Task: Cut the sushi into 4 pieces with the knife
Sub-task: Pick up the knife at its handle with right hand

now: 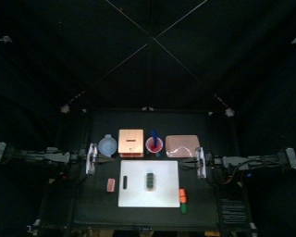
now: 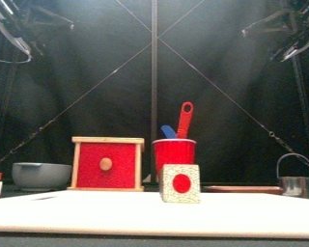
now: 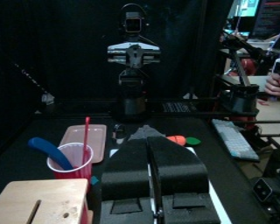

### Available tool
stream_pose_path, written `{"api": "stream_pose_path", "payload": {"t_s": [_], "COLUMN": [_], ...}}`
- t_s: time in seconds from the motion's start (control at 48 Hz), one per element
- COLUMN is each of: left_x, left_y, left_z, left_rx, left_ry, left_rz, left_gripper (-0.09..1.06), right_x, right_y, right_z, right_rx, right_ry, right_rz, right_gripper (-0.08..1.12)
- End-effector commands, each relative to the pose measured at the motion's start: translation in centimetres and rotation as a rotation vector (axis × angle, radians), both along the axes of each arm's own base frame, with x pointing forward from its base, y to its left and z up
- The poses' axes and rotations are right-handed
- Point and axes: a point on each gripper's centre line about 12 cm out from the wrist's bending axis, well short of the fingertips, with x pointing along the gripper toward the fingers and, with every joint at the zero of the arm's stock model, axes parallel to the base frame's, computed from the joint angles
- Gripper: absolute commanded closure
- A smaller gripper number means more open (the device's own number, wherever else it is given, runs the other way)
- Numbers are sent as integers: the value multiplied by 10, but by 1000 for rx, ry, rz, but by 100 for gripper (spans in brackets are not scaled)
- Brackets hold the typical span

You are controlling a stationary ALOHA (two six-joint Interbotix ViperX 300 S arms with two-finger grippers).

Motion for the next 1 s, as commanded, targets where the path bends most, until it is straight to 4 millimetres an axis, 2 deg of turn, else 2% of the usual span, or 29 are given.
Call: {"api": "stream_pose_path", "payload": {"t_s": [0.021, 0.104, 0.188, 0.292, 0.354, 0.458, 0.583, 0.646, 0.708, 0.854, 1.0], "left_x": [9, 14, 21, 30, 33, 36, 36, 36, 35, 35, 35], "left_y": [1, 1, 0, 0, 0, 1, 3, 3, 4, 4, 4], "left_z": [-4, -8, -12, -18, -21, -24, -27, -27, -27, -28, -30], "left_rx": [5, 6, 10, 16, 16, 16, 14, 14, 12, 12, 11], "left_ry": [5, 12, 25, 46, 63, 78, 84, 84, 86, 89, 92], "left_rz": [4, 2, 1, 0, 0, 4, 11, 13, 15, 16, 18], "left_gripper": [104, 100, 94, 86, 81, 74, 70, 70, 70, 70, 70], "right_x": [8, 19, 41, 71, 87, 109, 130, 140, 148, 168, 190], "right_y": [-3, -6, -15, -32, -43, -60, -77, -83, -86, -90, -96], "right_z": [-4, -6, -7, 4, 11, 23, 32, 31, 27, 17, -2], "right_rx": [45, 110, 176, 200, 194, 170, 137, 117, 99, 57, 6], "right_ry": [37, 77, 172, 303, 391, 502, 617, 684, 753, 935, 1120], "right_rz": [-14, -33, -80, -136, -162, -198, -232, -240, -243, -243, -257], "right_gripper": [105, 101, 97, 93, 87, 66, 29, 10, -2, 2, 5]}}
